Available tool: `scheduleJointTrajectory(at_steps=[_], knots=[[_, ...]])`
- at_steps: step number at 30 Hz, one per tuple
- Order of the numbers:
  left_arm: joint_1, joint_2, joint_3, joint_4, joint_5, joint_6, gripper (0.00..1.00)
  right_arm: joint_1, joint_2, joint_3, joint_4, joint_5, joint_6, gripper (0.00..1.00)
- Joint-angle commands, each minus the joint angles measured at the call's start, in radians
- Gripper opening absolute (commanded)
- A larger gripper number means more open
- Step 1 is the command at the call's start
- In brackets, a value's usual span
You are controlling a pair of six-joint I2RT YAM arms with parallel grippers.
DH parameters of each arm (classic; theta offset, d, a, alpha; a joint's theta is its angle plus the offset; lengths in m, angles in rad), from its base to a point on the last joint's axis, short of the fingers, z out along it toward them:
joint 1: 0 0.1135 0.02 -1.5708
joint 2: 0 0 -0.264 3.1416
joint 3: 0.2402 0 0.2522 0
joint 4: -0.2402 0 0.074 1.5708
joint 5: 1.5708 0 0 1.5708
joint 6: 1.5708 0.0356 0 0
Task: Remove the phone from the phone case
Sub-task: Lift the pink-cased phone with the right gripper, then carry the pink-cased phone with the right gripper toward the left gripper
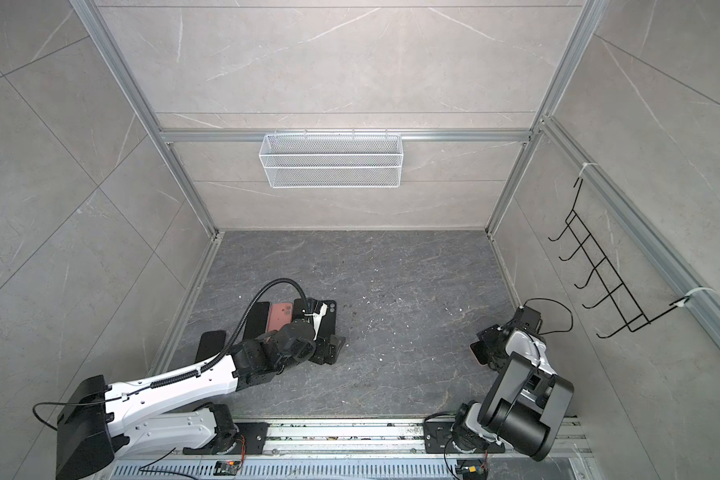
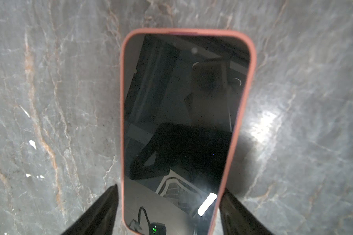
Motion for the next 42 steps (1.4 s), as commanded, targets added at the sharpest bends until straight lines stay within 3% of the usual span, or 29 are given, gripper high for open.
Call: scheduleJointTrajectory(at_steps=[1,7,20,35,42], knots=[[0.002,0.012,0.043,0.021,0.010,0.005,0.92,0.012,0.037,-0.011,-0.034,0.022,0.002,0.84],[0.002,0.020,0.047,0.021,0.011,0.008,0.92,0.026,0.092,0.018,-0.065,0.079,0.020,0.89],[0.001,0.060,0.059,0.041,0.030,0.007,0.92,0.126,0.166,0.079,-0.133,0.183,0.079,0.89],[0.002,0.019,0.045,0.019,0.007,0.001,0.92,0.158,0.146,0.048,-0.072,0.106,0.055,0.62],[0.001,-0.015,0.022,0.010,-0.021,-0.009,0.92,0.220,0.116,0.046,-0.046,0.052,0.029,0.50]])
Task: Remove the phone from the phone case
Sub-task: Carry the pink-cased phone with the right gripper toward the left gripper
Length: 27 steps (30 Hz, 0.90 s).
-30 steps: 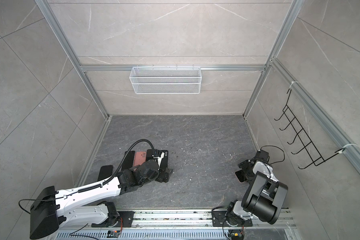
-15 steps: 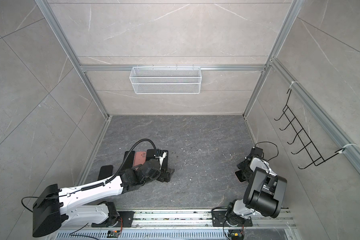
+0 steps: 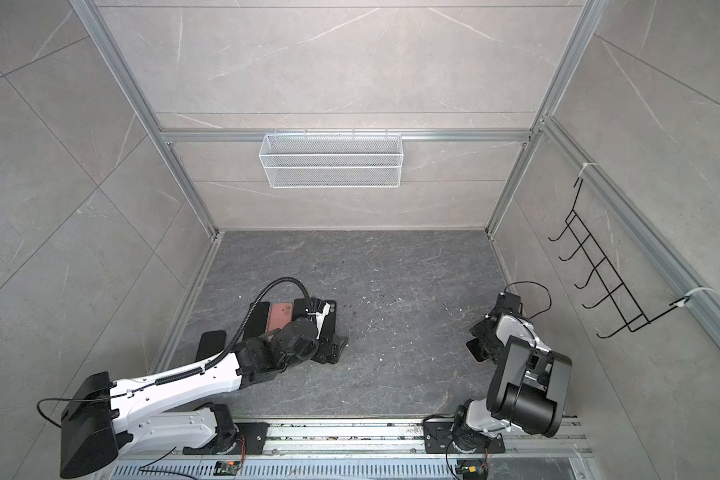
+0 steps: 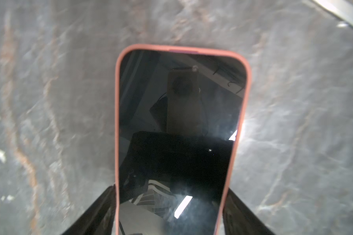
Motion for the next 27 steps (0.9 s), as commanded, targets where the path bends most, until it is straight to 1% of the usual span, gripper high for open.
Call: scheduleJointTrajectory(at_steps=[1,4,7,12,14,16,18,20,22,26,27], knots=[[0.001,-0.034,0.000,0.007,-0.037,-0.011,0.92,0.048,0.003,-0.040,-0.008,-0.133,-0.024,0.49],[0.003,-0.035,-0.010,0.022,-0.039,-0.023,0.92,0.095,0.014,-0.032,0.003,-0.194,-0.053,0.45],[0.003,-0.020,-0.012,0.045,-0.032,-0.033,0.92,0.168,0.017,-0.025,0.023,-0.243,-0.081,0.44],[0.005,0.025,0.003,0.077,-0.010,-0.046,0.92,0.307,0.024,0.001,0.011,-0.246,-0.124,0.41],[0.005,0.037,0.006,0.092,-0.001,-0.050,0.92,0.337,0.026,0.007,0.005,-0.244,-0.135,0.39],[0.008,0.048,0.014,0.097,0.002,-0.050,0.92,0.366,0.034,0.019,-0.013,-0.226,-0.148,0.39],[0.009,0.054,0.018,0.096,0.003,-0.050,0.92,0.388,0.039,0.033,-0.043,-0.185,-0.140,0.48],[0.009,0.061,0.020,0.101,0.007,-0.052,0.92,0.395,0.024,0.026,-0.031,-0.208,-0.125,0.58],[0.010,0.066,0.022,0.102,0.008,-0.054,0.92,0.408,0.007,0.028,-0.037,-0.213,-0.093,0.69],[0.010,0.072,0.026,0.101,0.011,-0.053,0.92,0.430,-0.023,0.046,-0.074,-0.181,-0.025,0.82],[0.010,0.072,0.024,0.102,0.011,-0.054,0.92,0.433,-0.028,0.051,-0.081,-0.167,-0.009,0.91]])
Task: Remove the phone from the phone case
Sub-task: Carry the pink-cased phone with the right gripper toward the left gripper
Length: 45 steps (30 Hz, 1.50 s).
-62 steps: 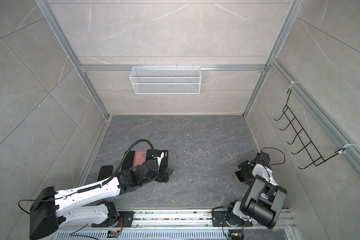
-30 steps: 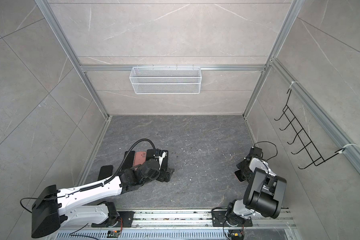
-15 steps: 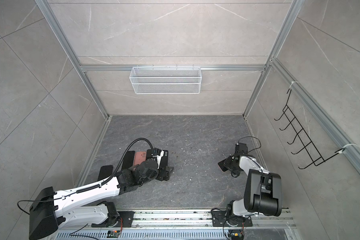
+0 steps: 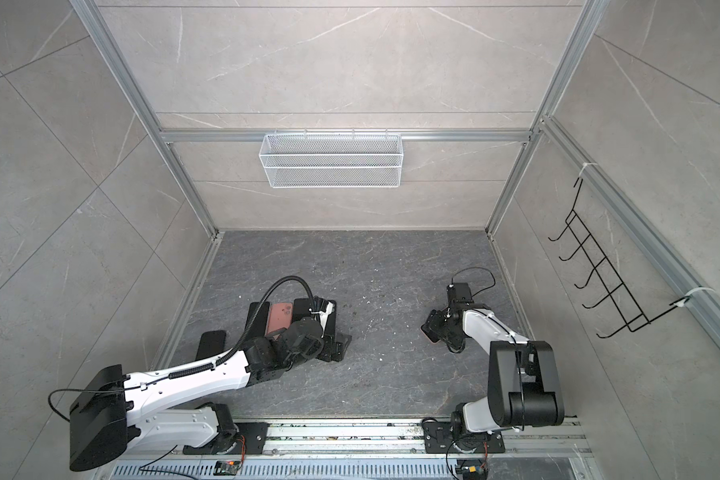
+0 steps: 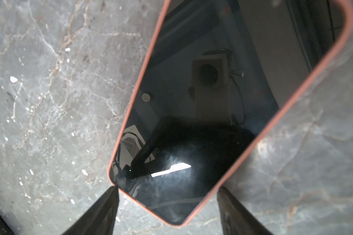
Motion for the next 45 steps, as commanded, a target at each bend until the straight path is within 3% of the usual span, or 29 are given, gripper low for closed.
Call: scheduleJointTrajectory(at_steps=[1,13,27,34,45], knots=[[0.007,0.001,0.029,0.033,0.002,-0.009,0.92,0.013,-0.034,0.032,-0.072,0.059,0.077,0.99],[0.012,-0.015,-0.012,0.060,0.011,0.004,0.92,0.042,0.098,0.119,-0.083,0.157,0.209,0.99],[0.038,-0.083,-0.091,0.096,0.033,0.007,0.92,0.112,0.241,0.214,-0.177,0.254,0.223,0.98],[0.044,-0.102,-0.101,0.099,0.043,0.008,0.92,0.147,0.269,0.197,-0.175,0.273,0.207,0.90],[0.044,-0.087,-0.089,0.116,0.071,-0.013,0.92,0.166,0.134,0.132,-0.135,0.289,0.143,0.61]])
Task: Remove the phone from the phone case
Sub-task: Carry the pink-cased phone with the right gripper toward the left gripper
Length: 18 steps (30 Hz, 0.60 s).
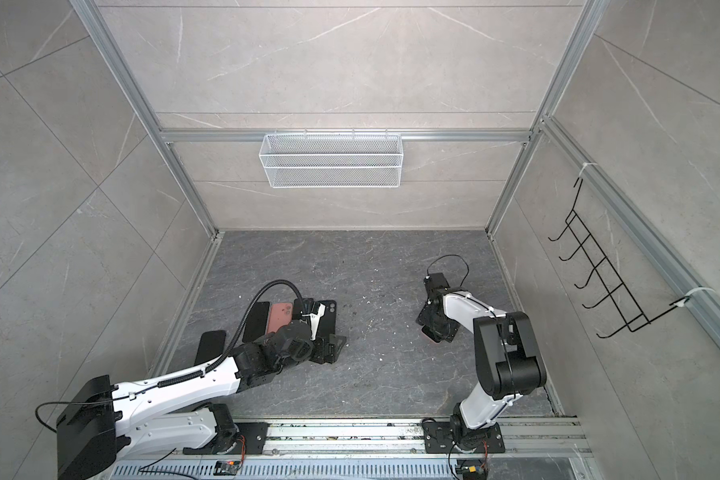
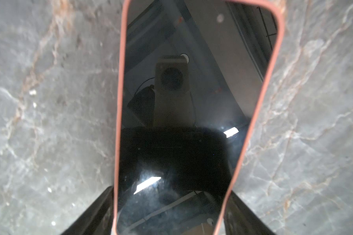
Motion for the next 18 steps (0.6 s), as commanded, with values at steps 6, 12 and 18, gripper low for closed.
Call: scheduleJointTrajectory(at_steps=[6,12,18], knots=[[0.005,0.075,0.054,0.084,0.052,-0.033,0.92,0.026,-0.104,-0.035,-0.029,-0.013,-0.111,0.53],[0.020,0.158,0.095,0.164,0.103,-0.073,0.92,0.093,-0.148,-0.055,0.022,-0.069,-0.197,0.45],[0.057,0.253,0.126,0.266,0.200,-0.141,0.92,0.181,-0.200,-0.111,0.086,-0.099,-0.225,0.41]])
